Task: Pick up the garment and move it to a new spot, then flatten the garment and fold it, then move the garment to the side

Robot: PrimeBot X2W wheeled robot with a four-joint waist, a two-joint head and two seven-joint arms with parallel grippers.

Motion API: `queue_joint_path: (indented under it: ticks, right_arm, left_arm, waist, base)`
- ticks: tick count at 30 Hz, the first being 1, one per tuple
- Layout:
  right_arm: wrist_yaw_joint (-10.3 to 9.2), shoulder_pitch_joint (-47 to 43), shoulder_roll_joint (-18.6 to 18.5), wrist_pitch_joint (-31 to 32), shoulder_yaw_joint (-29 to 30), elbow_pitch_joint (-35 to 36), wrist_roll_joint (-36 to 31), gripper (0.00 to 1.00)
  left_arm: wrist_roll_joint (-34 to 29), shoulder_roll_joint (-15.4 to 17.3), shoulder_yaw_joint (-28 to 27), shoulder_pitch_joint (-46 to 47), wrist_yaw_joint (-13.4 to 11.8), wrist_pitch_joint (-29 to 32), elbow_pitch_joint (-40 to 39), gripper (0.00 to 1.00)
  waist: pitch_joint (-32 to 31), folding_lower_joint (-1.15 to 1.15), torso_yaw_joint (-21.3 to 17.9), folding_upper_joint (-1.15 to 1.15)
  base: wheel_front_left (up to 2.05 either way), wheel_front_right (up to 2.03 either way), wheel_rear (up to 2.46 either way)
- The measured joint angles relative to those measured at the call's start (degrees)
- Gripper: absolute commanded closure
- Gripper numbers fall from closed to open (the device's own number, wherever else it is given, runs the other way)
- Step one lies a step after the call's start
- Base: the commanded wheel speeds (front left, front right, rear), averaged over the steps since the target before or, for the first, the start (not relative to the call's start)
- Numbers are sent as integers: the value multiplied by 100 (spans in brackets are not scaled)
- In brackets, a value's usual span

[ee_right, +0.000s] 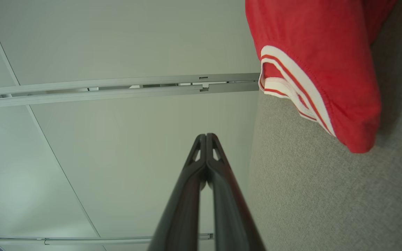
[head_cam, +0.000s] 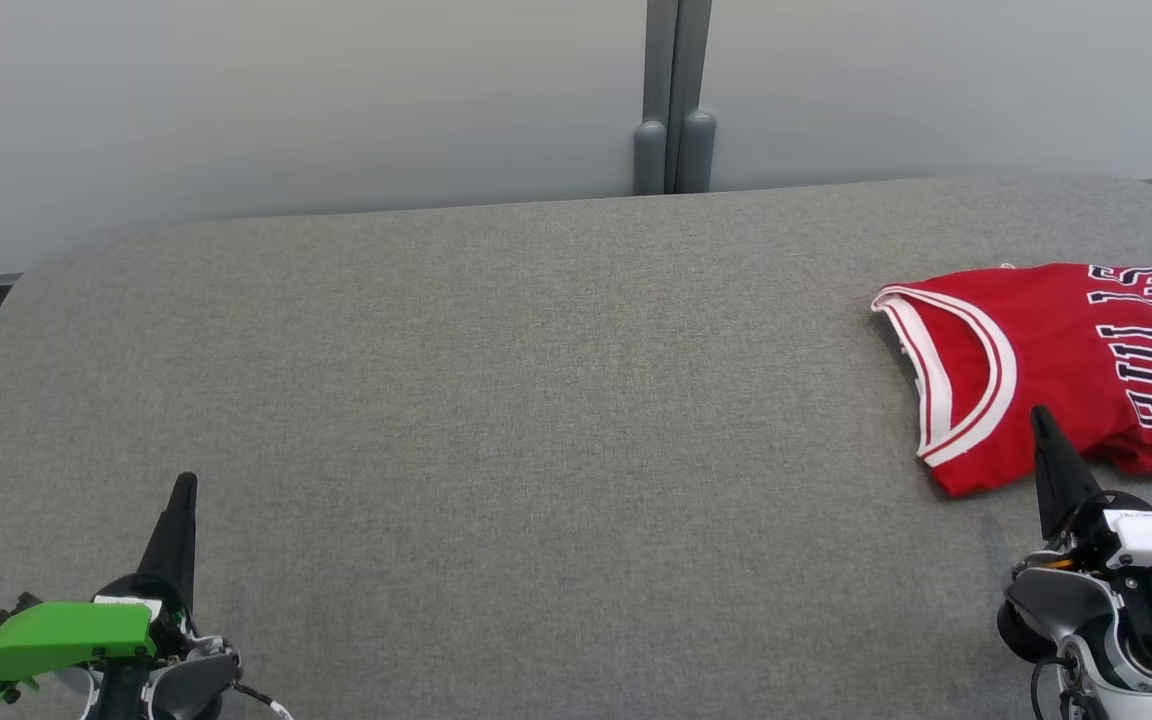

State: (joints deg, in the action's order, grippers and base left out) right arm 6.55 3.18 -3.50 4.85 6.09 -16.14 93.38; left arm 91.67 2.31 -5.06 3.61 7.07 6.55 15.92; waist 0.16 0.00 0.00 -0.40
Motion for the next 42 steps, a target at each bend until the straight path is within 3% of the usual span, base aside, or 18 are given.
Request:
queue_joint_path:
  ticks: [42]
  right_arm:
    - [0, 0, 5, 9, 15, 4, -1, 100]
  left_arm:
    - [0, 0, 0, 0, 0, 0, -3, 100]
  waist:
    - [0, 0, 0, 0]
  base:
    - [0, 0, 0]
